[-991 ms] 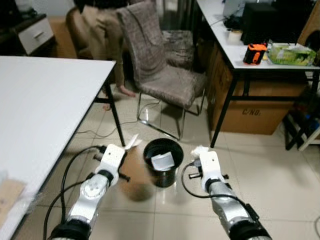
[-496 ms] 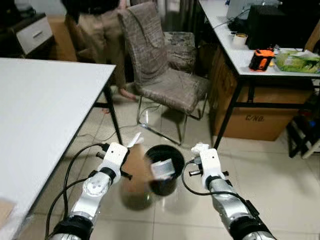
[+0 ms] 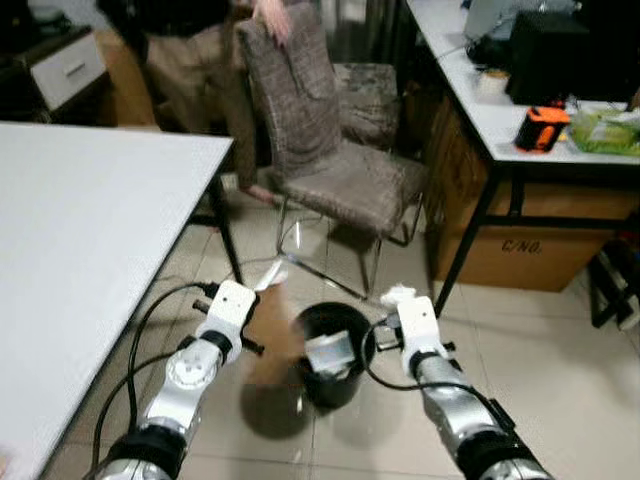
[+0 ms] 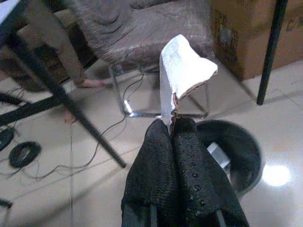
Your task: Picking trash to rubbish bin
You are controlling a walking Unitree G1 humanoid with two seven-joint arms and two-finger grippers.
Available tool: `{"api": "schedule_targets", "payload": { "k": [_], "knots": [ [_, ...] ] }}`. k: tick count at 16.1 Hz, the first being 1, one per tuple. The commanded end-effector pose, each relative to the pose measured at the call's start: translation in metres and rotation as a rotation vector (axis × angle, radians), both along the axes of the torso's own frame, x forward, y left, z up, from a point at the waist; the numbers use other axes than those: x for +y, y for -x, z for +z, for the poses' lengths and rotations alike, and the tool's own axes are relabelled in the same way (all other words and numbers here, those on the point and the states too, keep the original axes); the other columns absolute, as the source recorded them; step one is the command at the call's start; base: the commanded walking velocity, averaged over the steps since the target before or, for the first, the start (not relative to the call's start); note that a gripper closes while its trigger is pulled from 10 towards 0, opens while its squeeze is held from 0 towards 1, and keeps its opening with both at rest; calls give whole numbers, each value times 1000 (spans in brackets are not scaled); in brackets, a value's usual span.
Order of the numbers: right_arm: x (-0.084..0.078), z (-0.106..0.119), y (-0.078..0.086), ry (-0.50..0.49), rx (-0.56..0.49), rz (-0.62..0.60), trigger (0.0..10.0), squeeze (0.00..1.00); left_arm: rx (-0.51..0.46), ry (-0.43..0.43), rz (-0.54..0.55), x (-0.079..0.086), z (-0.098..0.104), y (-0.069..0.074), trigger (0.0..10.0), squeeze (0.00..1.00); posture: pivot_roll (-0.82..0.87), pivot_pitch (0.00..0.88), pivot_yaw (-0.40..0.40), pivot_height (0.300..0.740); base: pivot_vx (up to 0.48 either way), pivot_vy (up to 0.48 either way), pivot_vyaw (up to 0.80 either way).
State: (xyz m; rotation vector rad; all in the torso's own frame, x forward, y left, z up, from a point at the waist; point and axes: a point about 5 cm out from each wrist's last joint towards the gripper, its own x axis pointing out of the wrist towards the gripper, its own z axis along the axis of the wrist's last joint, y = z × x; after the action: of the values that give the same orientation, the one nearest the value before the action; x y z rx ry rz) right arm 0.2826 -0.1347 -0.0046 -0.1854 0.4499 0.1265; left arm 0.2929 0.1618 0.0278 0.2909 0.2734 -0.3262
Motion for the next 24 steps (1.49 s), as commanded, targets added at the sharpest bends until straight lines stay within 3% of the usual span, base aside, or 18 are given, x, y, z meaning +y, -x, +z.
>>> {"api": "schedule_targets", "payload": {
  "k": [1,17,24],
  "knots": [
    [-6,1,-1,5,-4,-16,10000,0,-10,7,-25,-8,2,-3,10000,0,-73,0,11,740,364,0,0],
    [-6,-2,0,9,4,-8,10000,0,-8,5,-35,-9,1,-1,10000,0,-74,0,13,740,362,0,0],
    [0,-2,1,14,15,55,10000,0,-3,9,-40,-10,-2,4,10000,0,-74,23,7,740,362,0,0]
  ]
}}
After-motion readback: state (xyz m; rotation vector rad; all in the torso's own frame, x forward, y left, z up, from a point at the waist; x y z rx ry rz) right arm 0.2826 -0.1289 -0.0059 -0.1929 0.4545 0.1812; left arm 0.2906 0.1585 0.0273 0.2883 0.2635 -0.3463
